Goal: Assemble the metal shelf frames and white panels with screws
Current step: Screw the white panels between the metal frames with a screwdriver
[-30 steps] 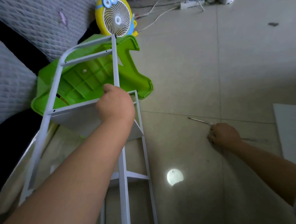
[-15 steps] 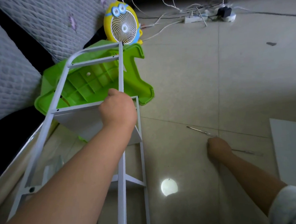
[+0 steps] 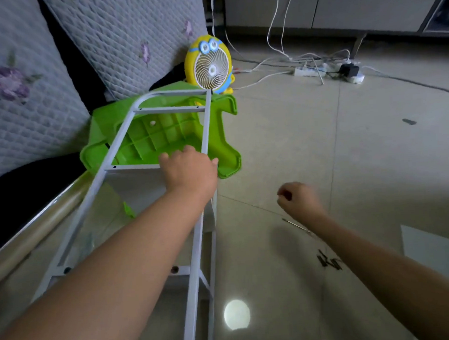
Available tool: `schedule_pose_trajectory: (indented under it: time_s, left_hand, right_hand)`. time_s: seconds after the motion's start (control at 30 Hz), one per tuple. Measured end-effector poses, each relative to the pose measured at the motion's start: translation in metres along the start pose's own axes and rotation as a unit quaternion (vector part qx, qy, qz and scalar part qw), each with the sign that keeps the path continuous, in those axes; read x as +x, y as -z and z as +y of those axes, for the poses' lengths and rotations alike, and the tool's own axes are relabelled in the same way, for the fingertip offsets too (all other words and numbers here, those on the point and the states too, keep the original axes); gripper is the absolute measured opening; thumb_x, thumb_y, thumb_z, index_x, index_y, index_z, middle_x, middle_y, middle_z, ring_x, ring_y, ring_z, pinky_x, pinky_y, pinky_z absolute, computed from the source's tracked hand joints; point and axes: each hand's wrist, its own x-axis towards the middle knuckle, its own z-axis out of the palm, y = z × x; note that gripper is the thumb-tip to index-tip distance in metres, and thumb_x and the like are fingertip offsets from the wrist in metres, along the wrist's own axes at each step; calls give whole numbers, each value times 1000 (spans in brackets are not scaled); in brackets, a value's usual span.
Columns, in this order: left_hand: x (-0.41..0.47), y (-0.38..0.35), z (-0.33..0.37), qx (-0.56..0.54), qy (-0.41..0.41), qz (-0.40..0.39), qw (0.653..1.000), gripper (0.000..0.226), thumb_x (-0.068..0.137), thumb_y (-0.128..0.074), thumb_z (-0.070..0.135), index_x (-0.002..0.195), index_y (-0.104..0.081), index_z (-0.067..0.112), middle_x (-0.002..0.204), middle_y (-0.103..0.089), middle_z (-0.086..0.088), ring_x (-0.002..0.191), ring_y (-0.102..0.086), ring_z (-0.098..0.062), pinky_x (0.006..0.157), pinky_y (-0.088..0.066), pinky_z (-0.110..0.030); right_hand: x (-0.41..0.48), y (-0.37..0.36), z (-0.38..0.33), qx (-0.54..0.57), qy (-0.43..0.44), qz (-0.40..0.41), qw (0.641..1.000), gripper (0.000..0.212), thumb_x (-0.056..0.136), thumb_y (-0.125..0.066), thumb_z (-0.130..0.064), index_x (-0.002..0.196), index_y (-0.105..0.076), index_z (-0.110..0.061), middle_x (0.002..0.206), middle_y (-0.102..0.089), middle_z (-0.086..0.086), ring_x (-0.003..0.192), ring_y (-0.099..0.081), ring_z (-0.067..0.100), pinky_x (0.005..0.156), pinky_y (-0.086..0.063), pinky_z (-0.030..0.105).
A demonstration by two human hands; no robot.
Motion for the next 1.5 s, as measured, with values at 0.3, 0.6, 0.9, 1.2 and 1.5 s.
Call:
schedule_pose_trajectory:
  time_s: [0.3, 0.6, 0.9, 1.2, 1.5]
  left_hand:
    - [0, -13, -109, -11, 2, 51, 999, 29, 93, -39, 17, 116, -58, 13, 118, -51, -7, 114, -44, -28, 86, -40, -36]
    - [1, -62, -167, -392, 89, 71, 913, 25, 85, -61, 23, 103, -66, 7, 100, -67, -16, 96, -61, -34, 77, -49, -39]
    - [3, -76, -177, -498, 119, 50, 858, 16, 79, -60, 14, 64, -56, 10, 75, -63, -20, 81, -61, -36, 57, -34, -30]
    - [17, -67, -174, -424, 140, 12, 895, 8, 81, -59, 13, 85, -62, 8, 85, -60, -9, 89, -60, -32, 60, -36, -28]
    - [19, -69, -167, -327, 151, 30, 932, 16, 87, -57, 19, 97, -64, 9, 100, -64, -11, 97, -60, -32, 64, -35, -30]
  right_hand:
    - [15, 26, -181, 135, 202, 97, 965, 17, 77, -59, 2, 90, -70, -1, 87, -69, 17, 82, -62, 30, 76, -45, 31]
    - [22, -27, -260, 79, 329, 75, 938, 15, 80, -63, -3, 90, -72, 3, 82, -71, 20, 71, -64, 30, 63, -38, 23]
    - [37, -44, -275, 54, 305, 54, 949, 14, 83, -60, -1, 93, -70, 1, 85, -71, 18, 79, -68, 32, 74, -49, 35]
    - [39, -60, -269, 99, 252, 56, 961, 13, 86, -54, -2, 94, -65, 1, 85, -67, 15, 80, -64, 35, 73, -49, 40]
    - [40, -63, -265, 110, 299, 66, 945, 12, 86, -54, 2, 92, -63, 4, 84, -65, 17, 81, -64, 32, 67, -41, 31]
